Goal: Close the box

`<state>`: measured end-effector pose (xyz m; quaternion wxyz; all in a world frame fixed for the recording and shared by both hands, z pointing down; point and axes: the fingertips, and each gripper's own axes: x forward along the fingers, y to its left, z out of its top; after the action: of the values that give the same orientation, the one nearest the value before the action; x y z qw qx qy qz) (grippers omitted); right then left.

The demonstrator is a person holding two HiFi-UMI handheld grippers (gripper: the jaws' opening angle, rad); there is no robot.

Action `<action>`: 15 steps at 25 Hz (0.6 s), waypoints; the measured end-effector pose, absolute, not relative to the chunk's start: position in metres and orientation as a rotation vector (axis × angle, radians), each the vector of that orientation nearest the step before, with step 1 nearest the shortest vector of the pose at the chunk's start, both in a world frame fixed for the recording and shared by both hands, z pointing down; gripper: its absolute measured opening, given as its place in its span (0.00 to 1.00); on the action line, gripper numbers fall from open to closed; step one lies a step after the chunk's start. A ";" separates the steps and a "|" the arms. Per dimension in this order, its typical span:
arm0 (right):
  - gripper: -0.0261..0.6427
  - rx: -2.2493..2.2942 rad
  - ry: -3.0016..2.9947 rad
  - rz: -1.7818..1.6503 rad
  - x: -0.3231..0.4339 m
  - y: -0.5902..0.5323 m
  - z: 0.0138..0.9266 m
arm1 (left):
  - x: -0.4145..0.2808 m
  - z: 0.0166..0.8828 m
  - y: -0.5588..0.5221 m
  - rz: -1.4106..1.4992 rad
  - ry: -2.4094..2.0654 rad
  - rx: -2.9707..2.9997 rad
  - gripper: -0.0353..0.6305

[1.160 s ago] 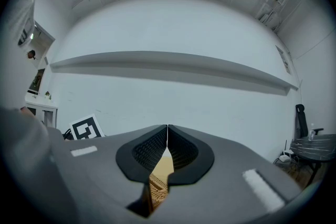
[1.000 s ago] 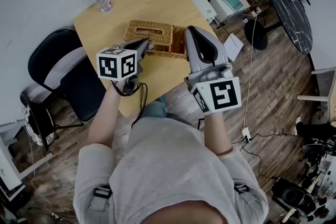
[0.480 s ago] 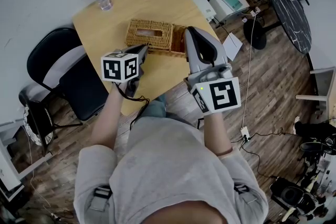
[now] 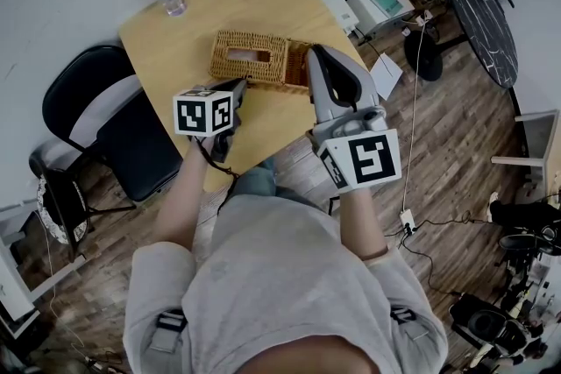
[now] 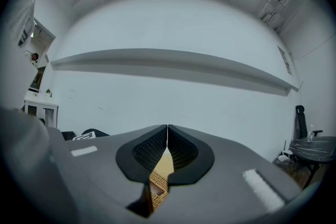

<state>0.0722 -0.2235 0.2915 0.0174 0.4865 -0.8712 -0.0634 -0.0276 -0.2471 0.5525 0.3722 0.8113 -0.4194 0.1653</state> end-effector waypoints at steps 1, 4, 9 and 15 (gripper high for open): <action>0.05 1.511 -2.706 -0.197 0.072 -0.223 0.291 | -0.028 0.554 -0.247 0.425 -1.074 2.076 0.17; 0.05 1.510 -2.704 -0.197 0.072 -0.223 0.292 | -0.027 0.558 -0.246 0.428 -1.071 2.068 0.17; 0.05 1.511 -2.702 -0.200 0.070 -0.221 0.292 | -0.028 0.562 -0.246 0.442 -1.071 2.062 0.17; 0.05 1.516 -2.696 -0.204 0.071 -0.218 0.291 | -0.028 0.568 -0.245 0.454 -1.075 2.056 0.17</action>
<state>0.0710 -0.2176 0.2912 0.0210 0.4889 -0.8696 -0.0659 -0.0280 -0.2446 0.5675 0.3790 0.8048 -0.4208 0.1778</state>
